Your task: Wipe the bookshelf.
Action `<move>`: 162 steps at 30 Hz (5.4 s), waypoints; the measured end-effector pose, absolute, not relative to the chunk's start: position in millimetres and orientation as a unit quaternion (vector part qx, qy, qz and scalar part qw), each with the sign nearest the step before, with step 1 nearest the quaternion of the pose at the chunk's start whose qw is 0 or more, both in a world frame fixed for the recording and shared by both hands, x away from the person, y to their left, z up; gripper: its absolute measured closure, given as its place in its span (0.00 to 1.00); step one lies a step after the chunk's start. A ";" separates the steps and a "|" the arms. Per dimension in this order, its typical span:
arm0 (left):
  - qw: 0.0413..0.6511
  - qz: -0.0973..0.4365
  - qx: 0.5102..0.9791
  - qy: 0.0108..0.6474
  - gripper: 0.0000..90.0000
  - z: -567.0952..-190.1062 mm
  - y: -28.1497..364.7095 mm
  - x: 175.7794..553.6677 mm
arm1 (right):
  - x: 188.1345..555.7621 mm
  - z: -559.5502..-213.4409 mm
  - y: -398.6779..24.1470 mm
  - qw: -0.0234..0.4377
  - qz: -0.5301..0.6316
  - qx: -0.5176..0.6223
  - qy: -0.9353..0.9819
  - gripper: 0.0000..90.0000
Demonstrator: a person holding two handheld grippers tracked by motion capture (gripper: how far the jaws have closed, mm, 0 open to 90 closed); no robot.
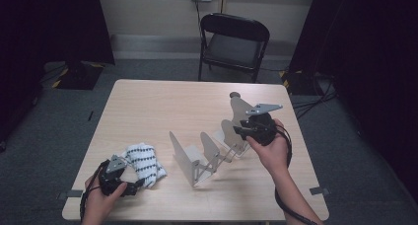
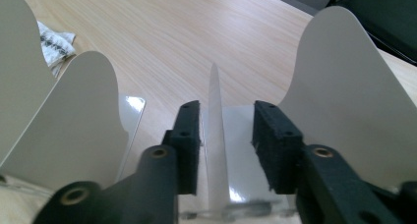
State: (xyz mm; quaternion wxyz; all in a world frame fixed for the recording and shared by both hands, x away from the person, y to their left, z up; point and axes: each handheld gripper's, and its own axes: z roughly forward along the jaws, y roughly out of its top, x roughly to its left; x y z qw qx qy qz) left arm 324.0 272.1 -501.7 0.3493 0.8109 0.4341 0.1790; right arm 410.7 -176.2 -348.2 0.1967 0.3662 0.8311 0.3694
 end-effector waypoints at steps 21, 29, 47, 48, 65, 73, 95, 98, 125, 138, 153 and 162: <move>0.349 0.179 0.811 0.435 0.02 -501.8 271.9 323.6 | 357.2 -367.2 -170.2 0.165 0.386 0.358 0.834 0.45; 0.349 0.179 0.811 0.435 0.02 -501.8 271.9 323.5 | 359.7 -375.3 -158.6 0.174 0.382 0.362 0.833 0.43; 0.349 0.179 0.811 0.435 0.02 -501.9 271.8 323.6 | 366.5 -384.1 -146.0 0.192 0.372 0.375 0.827 0.42; 0.349 0.179 0.811 0.435 0.02 -501.8 271.9 323.6 | 367.2 -385.7 -145.6 0.195 0.368 0.376 0.828 0.43; 0.348 0.180 0.811 0.435 0.02 -501.8 271.8 323.4 | 364.7 -390.4 -148.8 0.195 0.370 0.385 0.823 0.45; 0.348 0.180 0.811 0.435 0.02 -501.8 271.8 323.4 | 365.0 -387.5 -155.6 0.196 0.364 0.385 0.825 0.46; 0.348 0.180 0.810 0.436 0.02 -501.9 271.7 322.9 | 364.5 -381.5 -162.5 0.200 0.358 0.394 0.823 0.47; 0.348 0.180 0.810 0.436 0.02 -501.9 271.7 323.0 | 364.5 -379.7 -163.5 0.198 0.357 0.396 0.822 0.46; 0.348 0.180 0.810 0.436 0.02 -501.8 271.7 323.0 | 372.3 -341.3 -116.7 0.171 0.380 0.375 0.828 0.47; 0.348 0.180 0.811 0.435 0.02 -501.8 271.8 323.3 | 377.9 -367.4 -111.5 0.143 0.367 0.381 0.837 0.69; 0.348 0.180 0.811 0.435 0.02 -501.9 271.8 323.2 | 382.3 -373.4 -108.5 0.130 0.348 0.381 0.847 1.00; 0.348 0.180 0.811 0.435 0.02 -501.8 271.8 323.3 | 380.0 -370.3 -112.9 0.140 0.346 0.362 0.854 1.00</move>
